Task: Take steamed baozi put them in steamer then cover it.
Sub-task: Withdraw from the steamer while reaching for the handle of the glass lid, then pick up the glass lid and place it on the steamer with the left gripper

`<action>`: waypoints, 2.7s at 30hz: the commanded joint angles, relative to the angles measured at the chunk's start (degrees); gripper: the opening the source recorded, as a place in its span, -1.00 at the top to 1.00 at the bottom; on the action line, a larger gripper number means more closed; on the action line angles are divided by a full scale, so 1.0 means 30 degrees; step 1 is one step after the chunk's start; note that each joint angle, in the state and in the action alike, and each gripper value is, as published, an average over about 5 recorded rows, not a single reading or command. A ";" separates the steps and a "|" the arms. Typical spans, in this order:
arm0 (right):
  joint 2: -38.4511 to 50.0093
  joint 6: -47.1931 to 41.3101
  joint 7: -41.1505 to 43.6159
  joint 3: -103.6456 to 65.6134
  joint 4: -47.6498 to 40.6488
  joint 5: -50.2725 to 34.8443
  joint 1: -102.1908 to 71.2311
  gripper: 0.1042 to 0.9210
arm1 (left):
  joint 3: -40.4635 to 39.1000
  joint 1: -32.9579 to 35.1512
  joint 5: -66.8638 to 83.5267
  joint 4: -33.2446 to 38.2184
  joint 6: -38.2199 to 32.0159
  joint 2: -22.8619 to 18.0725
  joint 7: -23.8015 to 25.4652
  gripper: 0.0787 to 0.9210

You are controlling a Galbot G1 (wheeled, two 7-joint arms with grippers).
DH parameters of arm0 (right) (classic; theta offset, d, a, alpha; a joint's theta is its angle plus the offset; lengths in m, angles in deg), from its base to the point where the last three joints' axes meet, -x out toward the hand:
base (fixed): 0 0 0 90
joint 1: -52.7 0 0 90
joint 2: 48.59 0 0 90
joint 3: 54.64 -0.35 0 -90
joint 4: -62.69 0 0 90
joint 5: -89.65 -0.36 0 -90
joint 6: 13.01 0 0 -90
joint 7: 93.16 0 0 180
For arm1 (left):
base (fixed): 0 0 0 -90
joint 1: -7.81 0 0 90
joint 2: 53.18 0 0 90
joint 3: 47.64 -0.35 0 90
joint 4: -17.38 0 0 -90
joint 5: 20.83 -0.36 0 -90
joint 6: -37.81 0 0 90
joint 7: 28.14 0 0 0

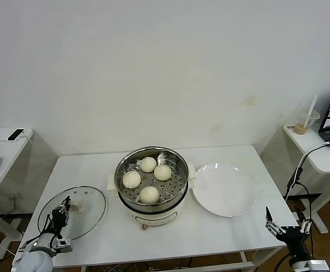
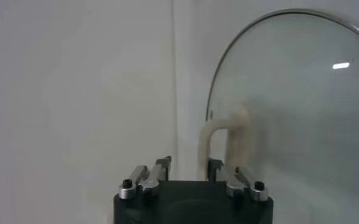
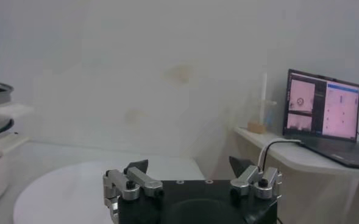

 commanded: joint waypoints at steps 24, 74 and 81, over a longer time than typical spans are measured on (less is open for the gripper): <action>0.0979 0.0016 0.0174 0.1160 -0.0727 0.0491 0.0830 -0.76 | 0.4147 0.5373 -0.1317 1.2137 0.4785 -0.1633 0.1445 0.89; 0.0250 -0.0306 -0.0228 0.6404 -0.3631 0.4786 0.2979 -0.76 | -0.9086 -0.3840 -1.0640 0.8716 0.8861 -0.7987 0.6392 0.89; 0.0079 -0.0277 -0.0243 0.6616 -0.3719 0.4974 0.2929 -0.76 | -0.9560 -0.4280 -1.1164 0.7842 0.8892 -0.8778 0.6518 0.89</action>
